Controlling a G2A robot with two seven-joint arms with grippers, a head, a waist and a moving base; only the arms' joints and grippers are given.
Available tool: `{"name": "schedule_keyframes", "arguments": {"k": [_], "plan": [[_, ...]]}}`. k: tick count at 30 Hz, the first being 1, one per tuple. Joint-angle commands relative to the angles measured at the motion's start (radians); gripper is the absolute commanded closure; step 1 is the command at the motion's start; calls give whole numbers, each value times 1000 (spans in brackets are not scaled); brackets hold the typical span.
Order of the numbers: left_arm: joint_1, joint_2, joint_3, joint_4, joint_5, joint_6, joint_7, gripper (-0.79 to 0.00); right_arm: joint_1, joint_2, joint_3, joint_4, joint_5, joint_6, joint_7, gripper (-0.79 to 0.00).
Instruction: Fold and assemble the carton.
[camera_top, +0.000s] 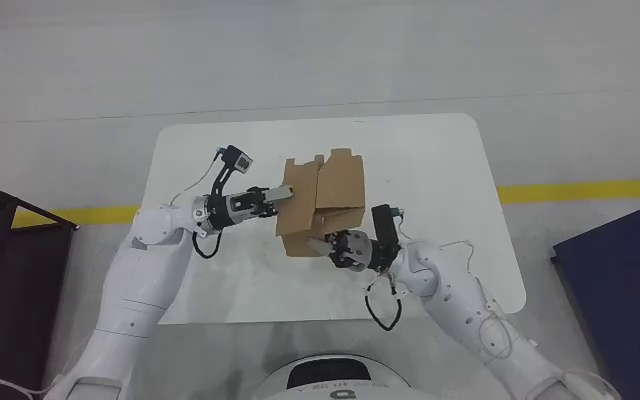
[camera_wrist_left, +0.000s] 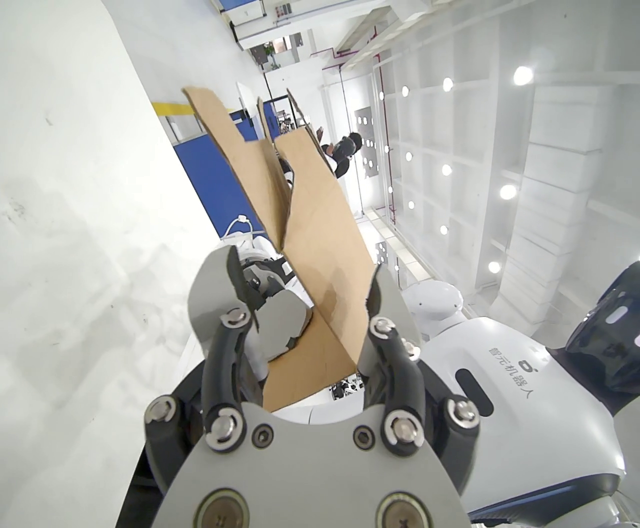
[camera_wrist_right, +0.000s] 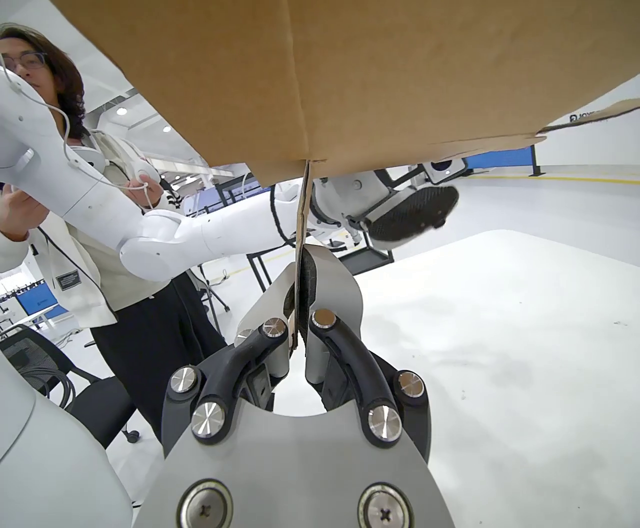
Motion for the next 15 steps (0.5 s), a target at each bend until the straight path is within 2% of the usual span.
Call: {"name": "schedule_keyframes", "arguments": {"k": [1, 9, 10, 11, 15], "plan": [[-4, 0, 1, 7, -5, -6, -7, 0, 8, 2, -9, 12, 8, 0, -1, 0], [-14, 7, -19, 26, -2, -21, 0, 0, 38, 4, -26, 87, 74, 0, 14, 0], [-14, 8, -22, 30, -7, -14, 6, 0, 41, 4, -27, 94, 84, 0, 18, -206], [-16, 9, -26, 33, -6, -7, 14, 0, 44, 3, -27, 101, 94, 0, 24, -785], [-24, 17, -54, 17, 107, -28, 97, 0, 50, 1, -20, 114, 123, 16, 46, -785]]}}
